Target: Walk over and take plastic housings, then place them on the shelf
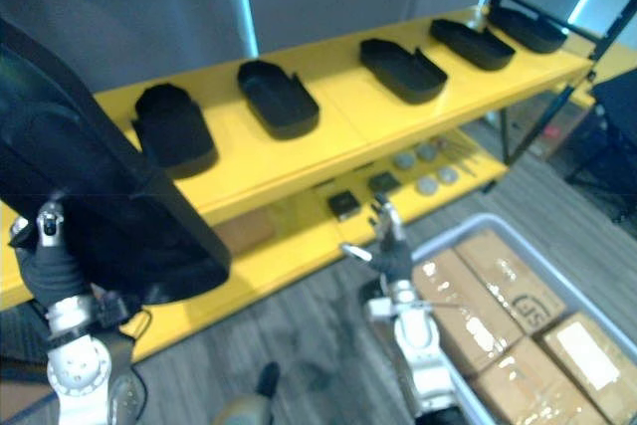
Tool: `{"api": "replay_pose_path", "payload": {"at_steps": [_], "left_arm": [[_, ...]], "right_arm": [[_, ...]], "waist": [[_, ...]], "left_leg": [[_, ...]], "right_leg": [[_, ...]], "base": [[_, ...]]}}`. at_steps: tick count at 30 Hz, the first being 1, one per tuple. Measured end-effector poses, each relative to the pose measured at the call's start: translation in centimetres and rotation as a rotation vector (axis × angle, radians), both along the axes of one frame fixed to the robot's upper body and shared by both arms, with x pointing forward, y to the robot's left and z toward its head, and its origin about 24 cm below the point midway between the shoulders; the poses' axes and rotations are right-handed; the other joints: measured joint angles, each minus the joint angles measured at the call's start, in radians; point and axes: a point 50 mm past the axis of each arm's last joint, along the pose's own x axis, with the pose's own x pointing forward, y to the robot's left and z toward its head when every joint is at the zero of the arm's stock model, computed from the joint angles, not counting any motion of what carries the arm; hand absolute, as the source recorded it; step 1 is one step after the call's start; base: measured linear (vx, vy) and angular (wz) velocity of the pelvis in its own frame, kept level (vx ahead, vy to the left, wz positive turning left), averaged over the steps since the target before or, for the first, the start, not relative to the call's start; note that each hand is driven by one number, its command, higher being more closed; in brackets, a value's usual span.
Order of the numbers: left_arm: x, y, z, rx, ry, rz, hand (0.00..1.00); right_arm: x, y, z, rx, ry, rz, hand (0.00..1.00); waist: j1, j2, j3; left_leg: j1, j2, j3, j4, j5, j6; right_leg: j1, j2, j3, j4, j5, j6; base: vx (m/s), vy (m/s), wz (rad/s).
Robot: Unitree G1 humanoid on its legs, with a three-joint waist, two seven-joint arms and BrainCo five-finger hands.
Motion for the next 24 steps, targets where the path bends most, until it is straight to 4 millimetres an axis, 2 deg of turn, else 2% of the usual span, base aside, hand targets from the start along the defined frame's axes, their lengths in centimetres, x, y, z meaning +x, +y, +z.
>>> {"api": "replay_pose_path", "payload": {"at_steps": [1, 3, 5, 7, 9, 11, 12, 13, 14, 15, 16, 17, 18, 19, 20, 21, 22, 24], "left_arm": [[-0.3, 0.0, -0.4, -0.026, 0.011, 0.022, 1.0], [-0.6, 0.0, -0.9, -0.053, 0.023, 0.041, 1.0], [-1.0, -0.2, -1.5, -0.082, 0.046, 0.059, 1.0], [-1.5, 0.0, -1.8, -0.082, 0.063, 0.074, 1.0], [-1.7, 0.1, -1.9, -0.08, 0.067, 0.082, 1.0], [-1.8, 0.2, -1.5, -0.071, 0.047, 0.09, 1.0], [-2.1, 0.6, -1.0, -0.057, 0.025, 0.108, 1.0], [-2.2, 1.0, -0.4, -0.035, 0.0, 0.117, 1.0], [-2.2, 1.1, -0.1, -0.021, -0.011, 0.116, 1.0], [-2.1, 1.1, 0.3, -0.006, -0.028, 0.112, 1.0], [-1.8, 1.0, 0.4, -0.008, -0.038, 0.11, 1.0], [-1.8, 1.0, 0.5, -0.002, -0.039, 0.106, 1.0], [-1.6, 1.0, 0.9, 0.027, -0.05, 0.103, 1.0], [-1.2, 1.0, 1.5, 0.061, -0.068, 0.096, 1.0], [-1.0, 1.1, 1.9, 0.074, -0.079, 0.096, 1.0], [-0.4, 1.1, 2.4, 0.07, -0.103, 0.093, 1.0], [0.4, 0.9, 2.8, 0.057, -0.13, 0.083, 1.0], [1.6, 0.6, 2.6, 0.021, -0.133, 0.054, 1.0]], "right_arm": [[0.0, 0.0, 0.0, -0.002, -0.002, 0.011, 0.0], [-0.1, 0.1, -0.1, -0.005, 0.001, 0.022, 0.0], [-0.4, 0.0, -0.5, -0.011, 0.015, 0.038, 0.0], [-0.8, 0.0, -0.8, -0.022, 0.027, 0.058, 0.0], [-1.0, 0.1, -0.9, -0.024, 0.026, 0.063, 0.0], [-1.1, 0.5, -0.7, -0.023, 0.005, 0.074, 0.0], [-1.0, 1.0, -0.4, -0.025, -0.018, 0.084, 0.0], [-0.9, 1.5, 0.0, -0.018, -0.04, 0.092, 0.0], [-0.9, 1.6, 0.1, -0.016, -0.048, 0.087, 0.0], [-0.9, 1.6, 0.3, -0.013, -0.062, 0.073, 0.0], [-0.6, 1.6, 0.6, -0.027, -0.084, 0.075, 0.0], [-0.6, 1.7, 0.8, -0.03, -0.091, 0.074, 0.0], [-0.4, 1.8, 1.1, -0.033, -0.115, 0.073, 0.0], [0.0, 2.1, 1.6, -0.031, -0.136, 0.083, 0.0], [0.1, 2.3, 1.9, -0.029, -0.15, 0.094, 0.0], [0.5, 2.7, 2.6, -0.035, -0.183, 0.12, 0.0], [0.7, 2.8, 3.1, -0.035, -0.214, 0.125, 0.0], [0.9, 2.9, 3.5, -0.036, -0.23, 0.131, 0.0]], "waist": [[0.001, 0.018, 0.011], [0.0, 0.032, 0.02], [-0.004, 0.049, 0.029], [-0.003, 0.063, 0.027], [-0.004, 0.064, 0.026], [0.002, 0.053, 0.019], [0.008, 0.037, 0.013], [0.015, 0.011, 0.012], [0.022, -0.004, 0.009], [0.032, -0.032, 0.003], [0.031, -0.016, 0.007], [0.026, -0.01, 0.0], [0.019, -0.002, -0.002], [0.014, 0.003, 0.0], [0.007, 0.002, -0.001], [-0.009, 0.008, 0.001], [-0.013, 0.009, 0.001], [-0.025, 0.01, 0.002]], "left_leg": [[0.005, 0.011, 0.007, 0.0, 0.003, -0.005], [0.013, 0.019, 0.014, 0.0, 0.007, -0.011], [0.027, 0.028, 0.017, -0.002, 0.012, -0.016], [0.031, 0.043, 0.019, -0.004, 0.012, -0.014], [0.029, 0.044, 0.022, -0.004, 0.012, -0.015], [0.012, 0.038, 0.025, -0.001, 0.013, -0.017], [-0.001, 0.026, 0.024, 0.002, 0.013, -0.016], [-0.013, 0.005, 0.022, 0.016, 0.002, -0.004], [-0.022, -0.01, 0.024, 0.031, -0.013, 0.002], [-0.024, -0.04, 0.036, 0.06, -0.05, 0.026], [-0.02, -0.048, 0.018, 0.094, -0.069, 0.028], [-0.019, -0.048, 0.008, 0.099, -0.078, 0.035], [0.001, -0.042, -0.005, 0.095, -0.091, 0.052], [0.018, -0.031, -0.027, 0.086, -0.099, 0.065], [0.027, -0.027, -0.038, 0.082, -0.102, 0.069], [0.038, -0.013, -0.065, 0.079, -0.101, 0.068], [0.045, -0.007, -0.086, 0.07, -0.1, 0.066], [0.047, -0.008, -0.116, 0.06, -0.1, 0.062]], "right_leg": [[0.0, 0.01, 0.021, -0.005, -0.005, 0.008], [0.003, 0.014, 0.027, -0.007, -0.018, 0.029], [0.018, 0.02, 0.035, -0.02, -0.036, 0.087], [0.019, 0.032, 0.037, -0.021, -0.045, 0.087], [0.027, 0.03, 0.024, -0.023, -0.048, 0.093], [0.03, 0.025, 0.012, -0.034, -0.05, 0.095], [0.029, 0.019, 0.007, -0.039, -0.05, 0.094], [0.031, 0.0, -0.006, -0.037, -0.055, 0.086], [0.033, -0.013, -0.011, -0.036, -0.06, 0.078], [0.037, -0.038, -0.012, 0.002, -0.057, 0.049], [-0.013, -0.074, 0.027, 0.158, -0.027, 0.003], [-0.052, -0.084, 0.066, 0.241, 0.002, -0.033], [-0.123, -0.099, 0.135, 0.387, 0.076, -0.07], [-0.176, -0.096, 0.181, 0.474, 0.033, -0.048], [-0.19, -0.075, 0.191, 0.483, -0.022, -0.036], [-0.204, -0.019, 0.21, 0.423, -0.092, -0.038], [-0.216, 0.038, 0.248, 0.324, -0.111, -0.041], [-0.238, 0.099, 0.32, 0.206, -0.109, -0.035]], "base": [[-0.1, -0.064, -0.23], [-0.12, -0.055, -0.19], [-0.13, -0.069, -0.09], [-0.13, -0.046, -0.02], [-0.08, -0.01, 0.14], [-0.01, 0.034, 0.26], [0.05, 0.045, 0.3], [0.07, 0.056, 0.31], [0.13, 0.079, 0.24], [0.17, 0.106, 0.3], [0.16, 0.131, 0.34], [0.16, 0.168, 0.41], [0.18, 0.139, 0.34], [0.21, 0.089, 0.31], [0.23, 0.019, 0.47], [0.2, 0.012, 0.56], [0.18, 0.011, 0.62], [0.13, -0.065, 0.63]]}}
